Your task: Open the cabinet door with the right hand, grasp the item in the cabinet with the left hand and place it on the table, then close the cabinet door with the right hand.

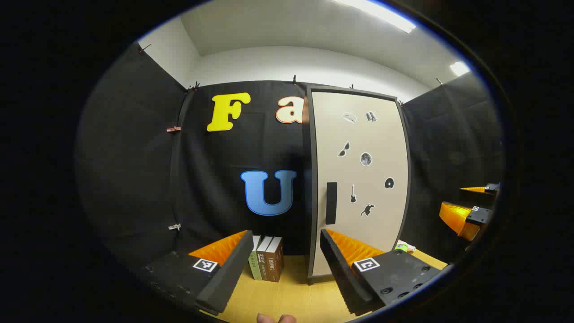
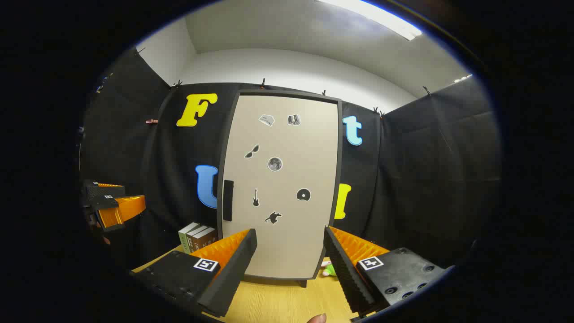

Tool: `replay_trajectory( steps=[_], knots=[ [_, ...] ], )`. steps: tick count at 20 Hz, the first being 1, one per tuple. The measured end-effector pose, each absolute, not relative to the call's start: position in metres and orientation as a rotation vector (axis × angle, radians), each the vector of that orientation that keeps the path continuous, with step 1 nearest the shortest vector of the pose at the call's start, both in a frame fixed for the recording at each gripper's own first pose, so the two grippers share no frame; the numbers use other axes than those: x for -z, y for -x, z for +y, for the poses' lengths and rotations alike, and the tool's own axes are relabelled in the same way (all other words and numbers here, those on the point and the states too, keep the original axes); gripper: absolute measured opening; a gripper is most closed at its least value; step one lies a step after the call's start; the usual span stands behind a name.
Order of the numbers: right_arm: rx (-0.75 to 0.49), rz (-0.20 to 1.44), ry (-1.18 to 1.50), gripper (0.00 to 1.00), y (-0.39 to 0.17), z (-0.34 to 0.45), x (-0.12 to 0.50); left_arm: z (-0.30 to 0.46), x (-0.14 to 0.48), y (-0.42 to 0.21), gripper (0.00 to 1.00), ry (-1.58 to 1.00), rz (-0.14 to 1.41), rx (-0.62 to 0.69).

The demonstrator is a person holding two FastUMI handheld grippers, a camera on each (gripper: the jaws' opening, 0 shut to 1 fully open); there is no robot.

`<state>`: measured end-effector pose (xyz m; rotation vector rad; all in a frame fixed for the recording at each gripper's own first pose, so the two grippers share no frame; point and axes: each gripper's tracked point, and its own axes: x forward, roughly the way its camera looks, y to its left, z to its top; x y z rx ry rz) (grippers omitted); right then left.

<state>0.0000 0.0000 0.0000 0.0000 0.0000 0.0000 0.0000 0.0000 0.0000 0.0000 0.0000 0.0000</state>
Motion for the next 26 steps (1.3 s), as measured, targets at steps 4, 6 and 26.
replay_trajectory(
  steps=[4, 6, 26],
  knots=[
    [-0.001, 0.002, -0.005, 0.97, 0.003, 0.000, 0.001, 0.001, -0.001, 0.001, 0.94, -0.006, -0.003, -0.004],
    [0.000, 0.000, -0.006, 0.97, 0.004, 0.000, 0.000, 0.002, 0.000, 0.002, 0.94, -0.004, -0.003, -0.005],
    [-0.068, 0.013, -0.040, 0.98, -0.021, 0.046, 0.004, 0.031, 0.009, 0.002, 0.94, 0.013, 0.008, -0.041]
  ],
)
